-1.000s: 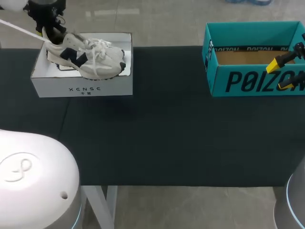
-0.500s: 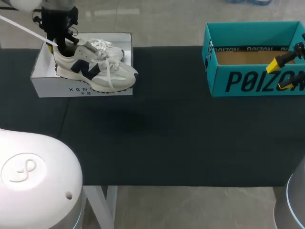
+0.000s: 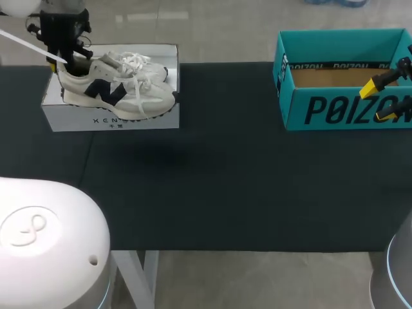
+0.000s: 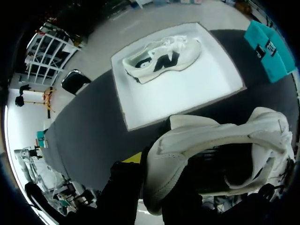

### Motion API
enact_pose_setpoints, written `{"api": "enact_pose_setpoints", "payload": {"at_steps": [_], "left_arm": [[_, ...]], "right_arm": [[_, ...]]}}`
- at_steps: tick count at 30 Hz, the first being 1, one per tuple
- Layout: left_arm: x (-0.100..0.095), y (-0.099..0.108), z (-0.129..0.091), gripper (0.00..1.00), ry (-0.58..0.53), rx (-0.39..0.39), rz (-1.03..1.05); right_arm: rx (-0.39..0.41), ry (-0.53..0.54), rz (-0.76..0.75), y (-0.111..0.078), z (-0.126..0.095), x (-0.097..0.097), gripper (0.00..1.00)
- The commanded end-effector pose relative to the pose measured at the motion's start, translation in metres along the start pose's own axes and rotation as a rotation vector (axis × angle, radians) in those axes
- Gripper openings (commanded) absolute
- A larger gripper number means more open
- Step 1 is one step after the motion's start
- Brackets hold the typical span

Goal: Take the shoe out of the shoebox, open the shoe tongue, remove and reinsert the insole, then place the shoe into the shoebox

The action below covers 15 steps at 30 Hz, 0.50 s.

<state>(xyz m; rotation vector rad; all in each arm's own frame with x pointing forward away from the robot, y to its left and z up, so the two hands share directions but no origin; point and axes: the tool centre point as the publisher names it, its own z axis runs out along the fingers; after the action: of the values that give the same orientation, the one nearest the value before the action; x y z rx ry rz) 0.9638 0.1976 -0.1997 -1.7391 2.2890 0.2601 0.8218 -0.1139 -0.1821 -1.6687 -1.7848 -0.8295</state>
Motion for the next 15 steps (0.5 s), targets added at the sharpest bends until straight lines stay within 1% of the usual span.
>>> {"api": "enact_pose_setpoints", "payload": {"at_steps": [1,3,5,6,7,8,9,11,12,13,14,15], "left_arm": [[0.009,0.036,-0.004,0.0,-0.112,-0.053,-0.296],[0.016,0.043,-0.006,0.0,-0.084,-0.045,-0.308],[0.026,0.051,-0.008,0.0,-0.087,-0.027,-0.304],[0.034,0.055,-0.008,0.0,-0.063,-0.043,-0.311],[0.04,0.058,-0.008,0.0,-0.069,-0.041,-0.312],[0.048,0.062,-0.007,0.0,-0.075,-0.02,-0.315],[0.06,0.066,-0.006,0.0,-0.086,-0.012,-0.296],[0.083,0.072,-0.002,0.0,-0.063,-0.023,-0.265],[0.095,0.073,0.0,0.0,-0.06,-0.023,-0.224],[0.105,0.074,0.003,0.0,-0.034,-0.039,-0.216],[0.121,0.073,0.005,0.0,-0.02,-0.038,-0.162],[0.131,0.074,0.005,0.0,-0.017,-0.032,-0.156]], "right_arm": [[0.002,-0.003,0.001,0.0,0.0,0.0,1.0],[0.002,-0.003,0.001,0.0,0.0,0.0,1.0],[0.002,-0.003,0.001,0.0,0.0,0.0,1.0],[0.002,-0.003,0.001,0.0,0.0,0.0,1.0],[0.002,-0.003,0.001,0.0,0.0,0.0,1.0],[0.002,-0.003,0.001,0.0,0.0,0.0,1.0],[0.002,-0.003,0.001,0.0,0.0,0.0,1.0],[0.002,-0.003,0.001,0.0,0.0,0.0,1.0],[0.002,-0.003,0.001,0.0,0.0,0.0,1.0],[0.002,-0.003,0.001,0.0,0.0,0.0,1.0],[0.002,-0.003,0.001,0.0,0.0,0.0,1.0],[0.002,-0.003,0.001,0.0,0.0,0.0,1.0]]}}
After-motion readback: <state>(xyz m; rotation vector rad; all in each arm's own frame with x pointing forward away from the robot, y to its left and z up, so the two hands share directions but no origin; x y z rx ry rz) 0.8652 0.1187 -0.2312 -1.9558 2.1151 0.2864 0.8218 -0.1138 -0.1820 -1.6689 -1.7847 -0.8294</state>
